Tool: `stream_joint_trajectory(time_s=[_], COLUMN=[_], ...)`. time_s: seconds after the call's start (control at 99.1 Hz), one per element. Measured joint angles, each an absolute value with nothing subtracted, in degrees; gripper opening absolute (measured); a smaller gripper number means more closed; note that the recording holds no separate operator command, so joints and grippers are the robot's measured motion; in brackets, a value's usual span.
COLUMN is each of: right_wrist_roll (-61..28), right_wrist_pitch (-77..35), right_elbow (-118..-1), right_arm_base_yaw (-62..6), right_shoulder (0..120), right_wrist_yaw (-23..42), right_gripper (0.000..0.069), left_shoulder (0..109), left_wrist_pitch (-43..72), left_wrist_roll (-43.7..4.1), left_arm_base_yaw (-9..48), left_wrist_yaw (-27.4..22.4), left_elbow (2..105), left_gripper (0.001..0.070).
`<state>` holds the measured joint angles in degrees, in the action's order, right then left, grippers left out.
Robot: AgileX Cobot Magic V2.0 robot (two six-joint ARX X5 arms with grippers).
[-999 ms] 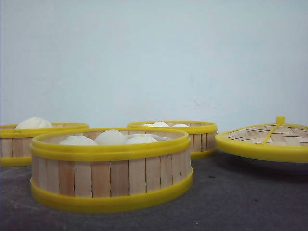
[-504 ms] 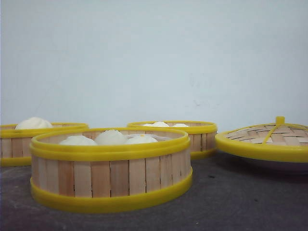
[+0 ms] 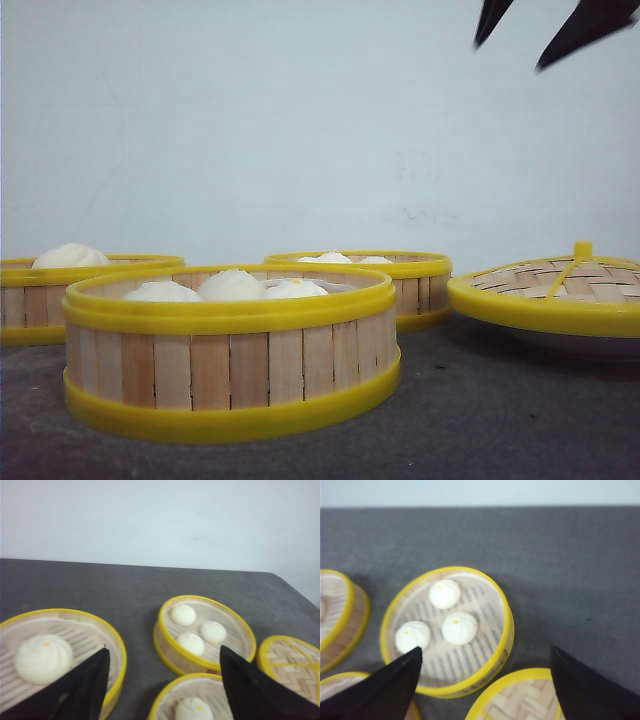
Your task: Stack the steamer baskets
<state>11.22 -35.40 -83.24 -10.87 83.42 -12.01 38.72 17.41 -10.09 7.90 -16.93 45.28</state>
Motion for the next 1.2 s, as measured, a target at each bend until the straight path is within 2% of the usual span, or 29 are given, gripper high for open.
stream_joint_trajectory(time_s=[0.282,0.615,0.807,1.019,1.2], right_wrist_roll=[12.45,12.93,12.93,13.37,13.85], right_wrist_pitch=[-34.28,-32.56,-31.05,-30.59,-30.37], right_elbow=[-90.7,-90.83,-90.83,-90.83,-90.91], right_arm_base_yaw=[-12.1,-14.76,-15.77,-16.19,-16.43], right_shoulder=[102.28,112.75,114.5,115.15,115.68], right_wrist_yaw=[-11.92,-8.56,-5.91,-2.7,-1.91], right_gripper=[0.0484,0.048,0.0364,0.0332,0.0262], left_shoulder=[38.72,38.7,38.61,38.57,38.33], left_wrist_pitch=[17.39,17.43,17.8,19.14,19.11], left_wrist_roll=[-10.09,-10.11,-10.11,-10.11,-10.11], left_arm_base_yaw=[11.31,14.76,16.43,17.34,17.78], left_wrist_yaw=[-17.61,-17.89,-17.93,-17.96,-17.93], left_elbow=[45.28,45.28,45.28,45.28,45.28], left_gripper=[0.0422,0.0422,0.0422,0.0422,0.0422])
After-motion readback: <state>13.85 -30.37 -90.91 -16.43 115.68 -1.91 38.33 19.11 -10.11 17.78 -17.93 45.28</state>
